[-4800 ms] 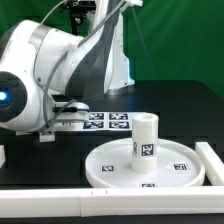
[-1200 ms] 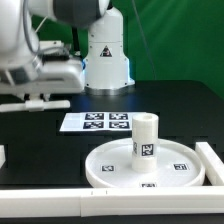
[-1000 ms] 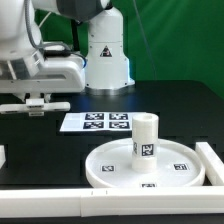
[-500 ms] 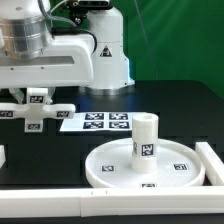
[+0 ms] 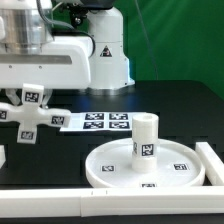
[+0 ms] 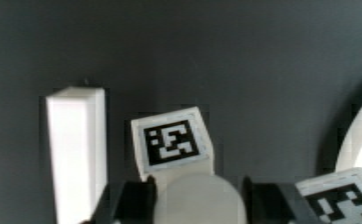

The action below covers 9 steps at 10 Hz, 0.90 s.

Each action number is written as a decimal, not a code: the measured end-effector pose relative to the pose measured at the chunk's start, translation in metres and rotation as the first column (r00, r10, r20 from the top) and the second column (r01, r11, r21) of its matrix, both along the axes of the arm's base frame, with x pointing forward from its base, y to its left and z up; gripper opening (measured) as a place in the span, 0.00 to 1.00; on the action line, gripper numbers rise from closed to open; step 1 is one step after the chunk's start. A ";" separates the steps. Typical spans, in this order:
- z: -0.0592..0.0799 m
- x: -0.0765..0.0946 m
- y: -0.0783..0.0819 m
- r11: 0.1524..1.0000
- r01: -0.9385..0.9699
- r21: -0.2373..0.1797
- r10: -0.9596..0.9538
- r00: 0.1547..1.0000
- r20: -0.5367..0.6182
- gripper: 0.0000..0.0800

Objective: Assemble round table

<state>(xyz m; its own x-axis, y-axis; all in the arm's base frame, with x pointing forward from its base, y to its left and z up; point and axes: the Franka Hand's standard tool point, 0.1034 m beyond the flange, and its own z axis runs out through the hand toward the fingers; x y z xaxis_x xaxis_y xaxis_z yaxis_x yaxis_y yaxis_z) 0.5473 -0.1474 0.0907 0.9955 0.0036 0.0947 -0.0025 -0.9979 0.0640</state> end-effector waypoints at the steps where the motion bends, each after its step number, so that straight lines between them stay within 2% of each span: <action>1: -0.002 0.015 0.002 1.000 0.018 -0.023 -0.016 0.997 0.081 0.27; 2: -0.005 0.030 0.001 0.997 0.001 -0.071 0.010 0.988 0.154 0.27; 3: -0.005 0.041 -0.005 0.989 -0.030 -0.143 0.064 0.969 0.238 0.27; 5: -0.002 0.034 -0.021 0.977 -0.025 -0.213 0.093 0.944 0.317 0.27; 6: 0.002 0.033 -0.031 0.965 -0.014 -0.262 0.116 0.918 0.379 0.27; 7: -0.001 0.030 -0.034 0.960 -0.018 -0.280 0.135 0.903 0.408 0.27; 8: -0.014 0.034 -0.024 0.973 -0.017 -0.229 0.106 0.918 0.381 0.27; 9: -0.013 0.052 -0.007 0.985 -0.005 -0.170 0.068 0.927 0.370 0.27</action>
Offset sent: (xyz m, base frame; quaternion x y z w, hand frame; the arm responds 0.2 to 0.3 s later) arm 0.0000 0.0000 0.0000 0.0000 0.1938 0.0000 0.9810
